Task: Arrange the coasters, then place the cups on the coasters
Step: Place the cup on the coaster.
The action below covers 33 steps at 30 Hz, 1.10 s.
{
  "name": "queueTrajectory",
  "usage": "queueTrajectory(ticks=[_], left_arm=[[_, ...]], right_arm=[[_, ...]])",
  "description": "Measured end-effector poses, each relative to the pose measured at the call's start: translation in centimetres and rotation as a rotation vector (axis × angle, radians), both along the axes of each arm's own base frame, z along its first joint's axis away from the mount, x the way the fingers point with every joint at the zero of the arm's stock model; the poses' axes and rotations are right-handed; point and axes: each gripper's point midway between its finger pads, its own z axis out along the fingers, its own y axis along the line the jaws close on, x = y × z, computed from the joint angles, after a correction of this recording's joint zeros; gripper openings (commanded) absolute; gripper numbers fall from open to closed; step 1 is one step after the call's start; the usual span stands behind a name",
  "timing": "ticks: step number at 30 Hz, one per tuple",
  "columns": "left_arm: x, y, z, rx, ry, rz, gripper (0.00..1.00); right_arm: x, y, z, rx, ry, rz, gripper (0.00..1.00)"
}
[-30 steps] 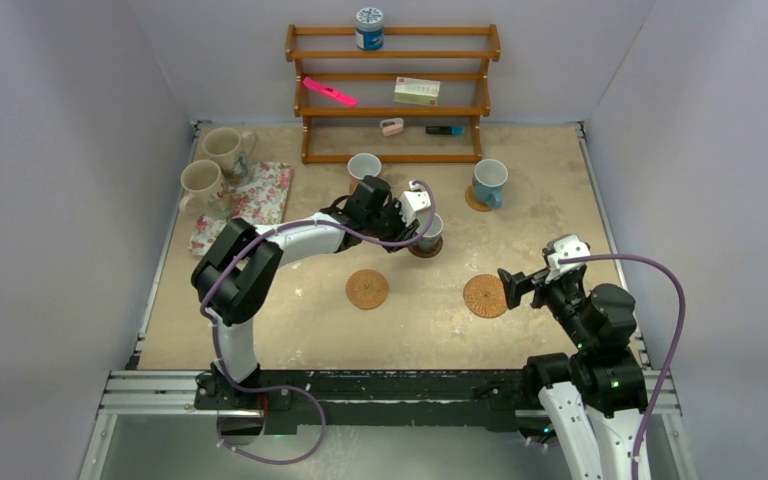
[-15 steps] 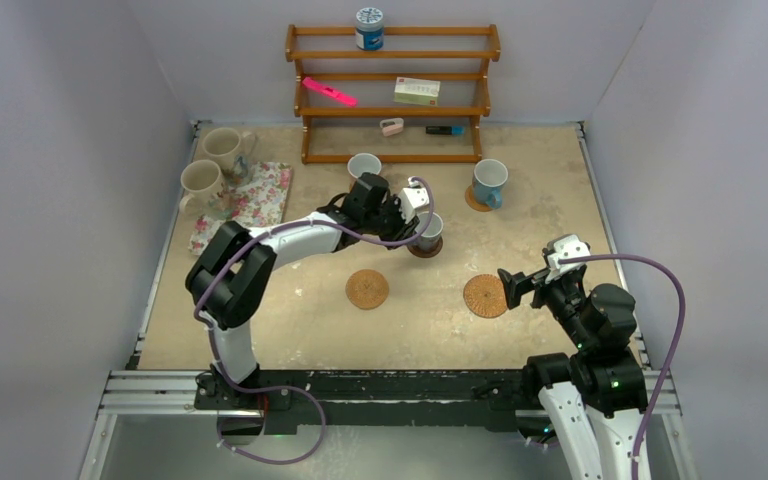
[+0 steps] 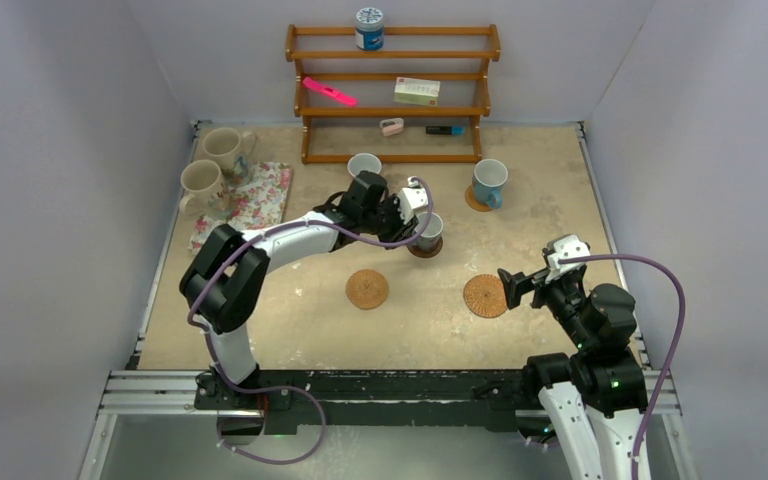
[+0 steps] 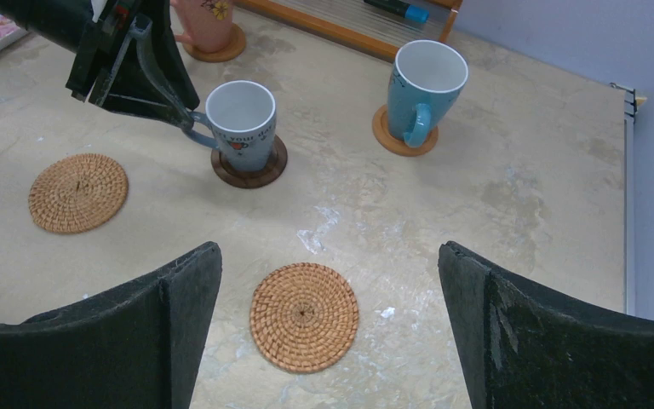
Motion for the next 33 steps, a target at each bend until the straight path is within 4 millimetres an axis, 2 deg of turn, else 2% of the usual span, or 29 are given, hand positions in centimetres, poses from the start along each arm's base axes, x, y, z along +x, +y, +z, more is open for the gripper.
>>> queueTrajectory(ticks=[22,33], left_arm=[[-1.2,0.1,2.9,-0.041,-0.031,-0.045,0.30],[-1.8,0.4,5.5,-0.121,-0.104,-0.040,0.28]], right_arm=[[0.0,0.0,0.0,0.000,0.000,0.000,0.99],[0.0,0.0,0.0,0.000,0.000,0.000,0.99]])
